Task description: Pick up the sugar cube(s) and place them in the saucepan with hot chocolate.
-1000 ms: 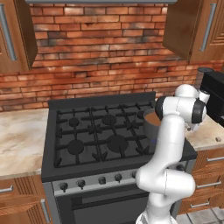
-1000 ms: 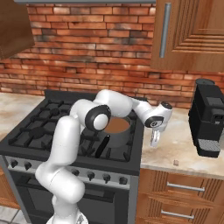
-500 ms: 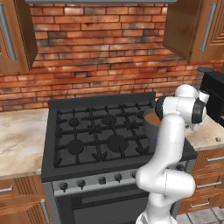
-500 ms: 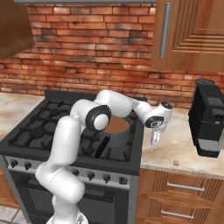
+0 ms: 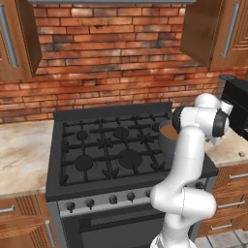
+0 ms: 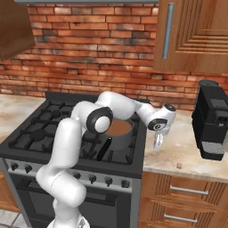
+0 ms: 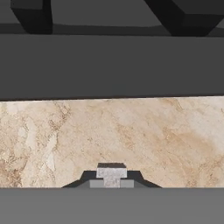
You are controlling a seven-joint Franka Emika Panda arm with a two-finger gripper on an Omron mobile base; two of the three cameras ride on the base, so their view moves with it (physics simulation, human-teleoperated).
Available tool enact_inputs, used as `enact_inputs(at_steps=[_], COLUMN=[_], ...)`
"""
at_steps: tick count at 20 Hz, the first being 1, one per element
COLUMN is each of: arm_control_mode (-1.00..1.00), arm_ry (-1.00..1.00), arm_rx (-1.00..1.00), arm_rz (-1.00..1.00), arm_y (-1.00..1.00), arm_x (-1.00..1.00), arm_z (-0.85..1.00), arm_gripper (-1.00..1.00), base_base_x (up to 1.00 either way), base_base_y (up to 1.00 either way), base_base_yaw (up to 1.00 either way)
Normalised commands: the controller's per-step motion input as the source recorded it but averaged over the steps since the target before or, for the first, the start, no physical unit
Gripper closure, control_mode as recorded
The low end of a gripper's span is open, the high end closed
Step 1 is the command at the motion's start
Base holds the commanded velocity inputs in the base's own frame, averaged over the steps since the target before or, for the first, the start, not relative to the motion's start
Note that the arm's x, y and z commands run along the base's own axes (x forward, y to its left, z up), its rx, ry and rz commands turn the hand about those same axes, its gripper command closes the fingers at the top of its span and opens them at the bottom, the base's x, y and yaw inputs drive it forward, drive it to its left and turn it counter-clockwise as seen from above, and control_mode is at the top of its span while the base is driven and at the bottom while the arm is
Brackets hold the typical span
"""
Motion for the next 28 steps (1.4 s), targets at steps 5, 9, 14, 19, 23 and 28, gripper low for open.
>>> enact_inputs(at_steps=[5,9,14,19,23,28], arm_control_mode=[-1.0,-1.0,-1.0,-1.0,-1.0,-1.0], arm_ry=[-0.13,-0.16,-0.12,-0.08,-0.1,-0.04], arm_rx=[-0.03,-0.05,-0.1,-0.13,-0.17,-0.18], arm_rz=[0.0,-0.02,0.0,0.0,0.0,0.0], arm_y=[0.0,0.04,0.21,0.48,0.56,0.54], arm_x=[-0.57,-0.66,-0.57,-0.53,-0.55,-0.37], arm_z=[0.15,0.4,0.58,0.7,0.83,0.89], arm_gripper=[1.0,1.0,1.0,1.0,1.0,1.0], base_base_x=[0.0,0.0,0.0,0.0,0.0,0.0], base_base_y=[0.0,0.0,0.0,0.0,0.0,0.0], base_base_yaw=[0.0,0.0,0.0,0.0,0.0,0.0])
